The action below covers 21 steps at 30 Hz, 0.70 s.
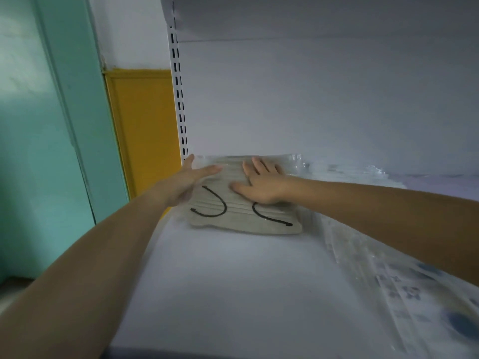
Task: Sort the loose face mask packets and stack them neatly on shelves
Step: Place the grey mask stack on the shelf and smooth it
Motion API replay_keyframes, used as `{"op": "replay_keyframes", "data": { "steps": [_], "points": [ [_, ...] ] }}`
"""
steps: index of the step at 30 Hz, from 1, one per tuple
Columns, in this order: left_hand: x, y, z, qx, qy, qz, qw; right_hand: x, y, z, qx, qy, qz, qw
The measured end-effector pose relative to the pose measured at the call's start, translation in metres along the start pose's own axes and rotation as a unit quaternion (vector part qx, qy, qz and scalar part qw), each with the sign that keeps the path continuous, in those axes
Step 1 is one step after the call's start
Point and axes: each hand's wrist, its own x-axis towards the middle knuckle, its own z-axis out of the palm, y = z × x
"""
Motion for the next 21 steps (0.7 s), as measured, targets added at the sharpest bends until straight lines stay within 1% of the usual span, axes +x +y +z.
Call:
{"op": "replay_keyframes", "data": {
  "steps": [1,3,4,5,7,8,11,15,19,21],
  "points": [
    [0.000,0.000,0.000,0.000,0.005,-0.006,1.000,0.000,-0.001,0.000,0.000,-0.002,0.001,1.000],
    [0.001,-0.001,-0.002,0.002,0.006,-0.007,1.000,0.000,-0.003,-0.004,0.016,0.041,0.001,0.999],
    [0.000,-0.001,-0.002,0.008,0.005,-0.007,1.000,-0.001,-0.003,-0.005,0.019,0.050,0.006,0.999],
    [0.000,-0.002,-0.001,0.011,0.006,-0.009,1.000,-0.002,-0.004,-0.003,0.019,0.034,0.013,0.999],
    [0.000,-0.002,-0.001,0.018,0.002,-0.008,1.000,-0.005,-0.004,0.002,0.013,-0.026,0.023,0.999],
    [0.000,-0.002,-0.001,0.023,-0.004,0.000,1.000,-0.004,-0.004,0.002,0.015,-0.037,0.025,0.999],
    [0.000,-0.002,-0.002,0.032,-0.017,0.021,0.999,-0.001,0.001,-0.006,0.034,0.001,0.041,0.999],
    [-0.004,0.000,-0.002,0.060,-0.025,0.012,0.998,-0.002,0.004,0.004,0.030,-0.020,0.051,0.998],
    [-0.002,0.000,-0.002,0.010,-0.020,0.019,1.000,-0.002,0.004,0.004,0.045,-0.006,0.050,0.998],
    [-0.001,0.001,-0.001,0.012,-0.019,0.022,0.999,-0.003,0.003,0.003,0.045,-0.004,0.048,0.998]
  ]
}}
